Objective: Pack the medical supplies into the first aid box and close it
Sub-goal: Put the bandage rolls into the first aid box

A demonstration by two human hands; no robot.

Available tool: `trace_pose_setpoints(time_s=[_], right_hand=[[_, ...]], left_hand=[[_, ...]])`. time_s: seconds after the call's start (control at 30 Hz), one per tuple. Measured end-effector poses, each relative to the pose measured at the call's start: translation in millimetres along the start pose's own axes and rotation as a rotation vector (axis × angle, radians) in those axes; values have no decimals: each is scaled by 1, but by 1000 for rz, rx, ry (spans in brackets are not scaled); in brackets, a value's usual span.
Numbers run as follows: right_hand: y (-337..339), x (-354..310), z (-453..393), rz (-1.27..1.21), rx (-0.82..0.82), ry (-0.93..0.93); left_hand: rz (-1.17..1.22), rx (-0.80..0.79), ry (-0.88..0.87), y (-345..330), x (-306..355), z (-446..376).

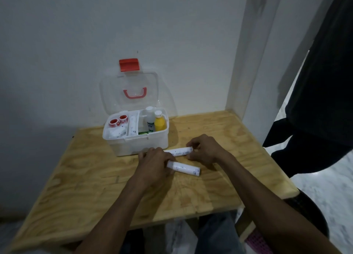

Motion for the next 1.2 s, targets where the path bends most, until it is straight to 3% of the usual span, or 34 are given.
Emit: trace_pose_setpoints(time_s=[0.3, 0.53, 0.97, 1.2], right_hand=[[12, -6, 5, -41, 49, 68], [40, -22, 18, -288, 208, 202], [47, -40, 40, -213, 409, 294], [33, -37, 39, -271, 460, 312]], left_hand=[[127, 48, -11, 9, -6, 8], [302, 234, -24, 40, -7, 18], [208, 520, -25, 60, 2, 23], [312, 646, -25, 53, -3, 32]])
Point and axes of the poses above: each hand's wrist, its own z-axis away from the middle knuckle, its own y-axis out of the back of the hand, x = y × z, the point moved 8 cm from there along -z, towards the middle knuckle, and after that the axes turned 12 degrees about -y, right-handed, at the moved point
